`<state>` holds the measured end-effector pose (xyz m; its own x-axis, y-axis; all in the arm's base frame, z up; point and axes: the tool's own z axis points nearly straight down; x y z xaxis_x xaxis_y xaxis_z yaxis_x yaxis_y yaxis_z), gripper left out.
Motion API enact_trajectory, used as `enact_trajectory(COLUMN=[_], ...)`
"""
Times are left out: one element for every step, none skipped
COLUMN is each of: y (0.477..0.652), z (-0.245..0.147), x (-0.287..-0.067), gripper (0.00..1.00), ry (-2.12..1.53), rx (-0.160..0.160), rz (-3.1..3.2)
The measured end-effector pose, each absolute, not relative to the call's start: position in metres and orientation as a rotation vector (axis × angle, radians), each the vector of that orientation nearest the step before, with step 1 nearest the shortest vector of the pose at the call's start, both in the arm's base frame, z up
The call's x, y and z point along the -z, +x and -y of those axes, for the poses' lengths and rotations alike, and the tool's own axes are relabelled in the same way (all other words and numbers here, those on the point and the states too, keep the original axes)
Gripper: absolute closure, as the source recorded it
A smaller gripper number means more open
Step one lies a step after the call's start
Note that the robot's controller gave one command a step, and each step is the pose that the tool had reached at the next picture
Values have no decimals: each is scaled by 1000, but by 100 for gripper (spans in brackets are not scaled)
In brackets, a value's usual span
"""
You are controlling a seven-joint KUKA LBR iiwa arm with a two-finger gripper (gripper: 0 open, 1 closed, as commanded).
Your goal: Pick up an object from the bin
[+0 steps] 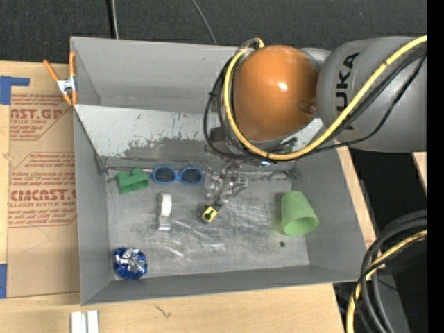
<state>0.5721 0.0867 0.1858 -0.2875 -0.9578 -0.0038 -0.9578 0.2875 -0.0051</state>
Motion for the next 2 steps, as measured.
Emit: enact_trajectory(y=[539, 540], z=[-114, -113], x=[-117, -119], gripper=[100, 0], ry=[-2218, -2213], rx=[-10, -6], rz=[-2227, -2227])
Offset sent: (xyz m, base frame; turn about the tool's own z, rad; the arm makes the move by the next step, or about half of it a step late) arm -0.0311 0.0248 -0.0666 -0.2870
